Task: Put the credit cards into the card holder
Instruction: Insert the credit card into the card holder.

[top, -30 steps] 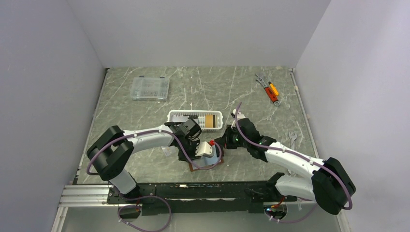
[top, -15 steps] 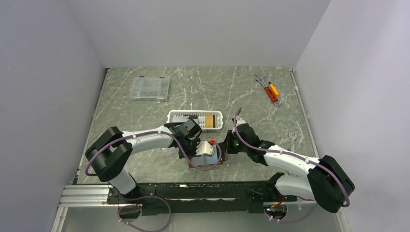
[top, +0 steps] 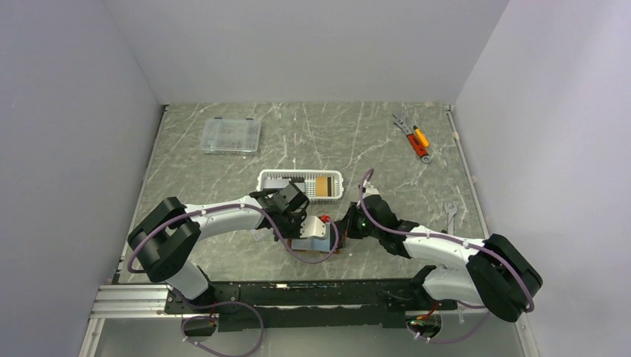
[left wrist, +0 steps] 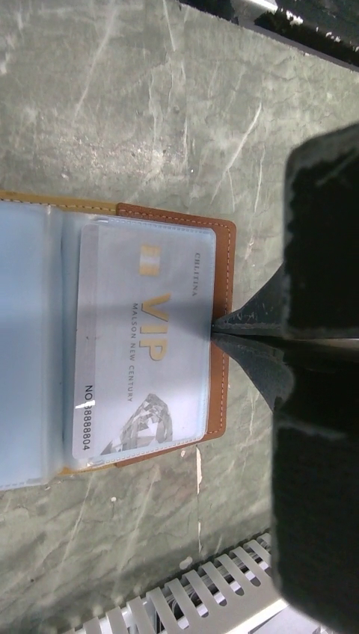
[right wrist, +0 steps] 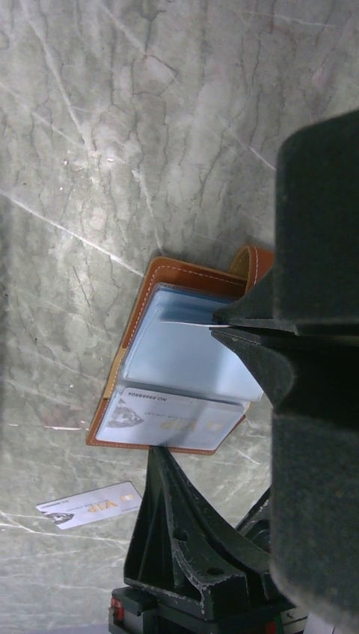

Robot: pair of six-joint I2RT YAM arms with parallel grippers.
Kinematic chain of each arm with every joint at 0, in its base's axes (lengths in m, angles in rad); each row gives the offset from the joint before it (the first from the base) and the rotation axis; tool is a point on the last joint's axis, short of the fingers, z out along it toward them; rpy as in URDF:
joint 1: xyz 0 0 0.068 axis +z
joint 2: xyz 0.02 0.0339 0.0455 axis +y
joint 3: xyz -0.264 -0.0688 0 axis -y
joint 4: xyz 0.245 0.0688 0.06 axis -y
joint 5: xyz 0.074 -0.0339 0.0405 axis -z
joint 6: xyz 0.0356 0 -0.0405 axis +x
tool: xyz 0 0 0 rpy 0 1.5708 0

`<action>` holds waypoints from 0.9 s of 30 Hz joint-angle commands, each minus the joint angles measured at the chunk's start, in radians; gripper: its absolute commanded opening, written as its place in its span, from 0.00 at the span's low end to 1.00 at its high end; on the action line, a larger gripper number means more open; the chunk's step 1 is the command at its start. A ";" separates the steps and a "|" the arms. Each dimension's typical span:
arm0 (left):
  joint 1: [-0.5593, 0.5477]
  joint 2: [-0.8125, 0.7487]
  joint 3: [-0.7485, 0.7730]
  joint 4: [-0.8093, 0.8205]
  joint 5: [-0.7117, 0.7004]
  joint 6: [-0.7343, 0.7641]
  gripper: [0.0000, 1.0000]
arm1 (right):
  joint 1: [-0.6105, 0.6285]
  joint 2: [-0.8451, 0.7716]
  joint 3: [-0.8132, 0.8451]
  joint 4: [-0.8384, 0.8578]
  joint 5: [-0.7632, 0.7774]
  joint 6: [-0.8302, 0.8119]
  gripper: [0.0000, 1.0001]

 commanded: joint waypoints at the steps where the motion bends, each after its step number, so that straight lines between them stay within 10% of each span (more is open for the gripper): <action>1: 0.004 0.001 -0.022 -0.010 -0.039 0.022 0.02 | 0.004 0.006 -0.031 0.064 0.042 0.053 0.00; 27: -0.013 -0.008 -0.018 -0.029 -0.066 0.037 0.00 | -0.017 0.043 -0.007 -0.035 0.000 0.045 0.00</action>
